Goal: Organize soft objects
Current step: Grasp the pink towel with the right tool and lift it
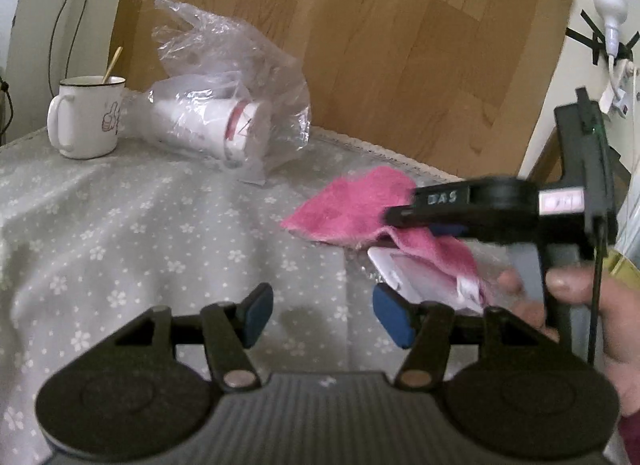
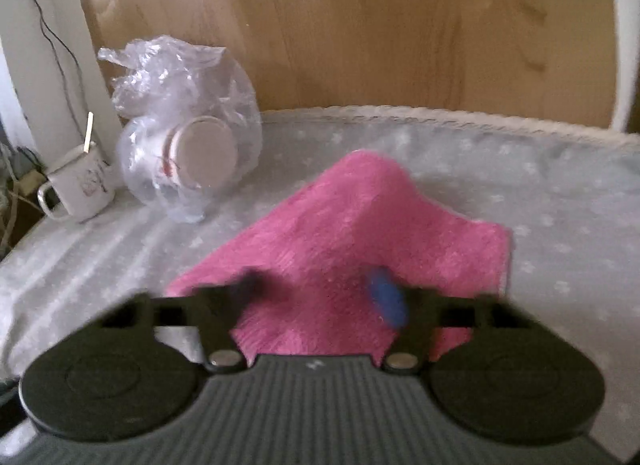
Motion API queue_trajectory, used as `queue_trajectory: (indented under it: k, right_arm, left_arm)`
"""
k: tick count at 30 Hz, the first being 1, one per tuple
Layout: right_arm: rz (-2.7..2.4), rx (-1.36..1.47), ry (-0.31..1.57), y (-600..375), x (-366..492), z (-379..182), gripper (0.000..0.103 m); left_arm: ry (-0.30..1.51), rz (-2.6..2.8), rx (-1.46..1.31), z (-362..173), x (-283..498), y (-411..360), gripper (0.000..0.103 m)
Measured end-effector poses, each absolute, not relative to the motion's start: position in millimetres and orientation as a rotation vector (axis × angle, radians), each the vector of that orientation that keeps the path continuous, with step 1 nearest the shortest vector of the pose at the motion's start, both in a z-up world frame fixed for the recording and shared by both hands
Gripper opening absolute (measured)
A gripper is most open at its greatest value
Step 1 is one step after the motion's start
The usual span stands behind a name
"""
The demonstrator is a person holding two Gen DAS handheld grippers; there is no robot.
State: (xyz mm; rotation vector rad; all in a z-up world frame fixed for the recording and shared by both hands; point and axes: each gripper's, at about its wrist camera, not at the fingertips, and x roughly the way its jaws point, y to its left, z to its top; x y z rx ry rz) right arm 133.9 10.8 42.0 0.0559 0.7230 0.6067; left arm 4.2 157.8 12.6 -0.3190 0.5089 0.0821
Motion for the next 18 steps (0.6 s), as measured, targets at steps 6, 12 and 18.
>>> queue_trajectory:
  k: [6, 12, 18]
  right_arm:
    - [0.566, 0.167, 0.553, -29, 110, 93, 0.008]
    - [0.623, 0.126, 0.408, -102, 12, 122, 0.009]
    - [0.665, -0.089, 0.443, -143, -107, 76, 0.009]
  left_arm:
    - [0.514, 0.079, -0.349, 11, 8, 165, 0.056]
    - [0.49, 0.03, -0.386, 13, 3, 170, 0.061]
    - [0.518, -0.144, -0.381, 23, -16, 127, 0.061]
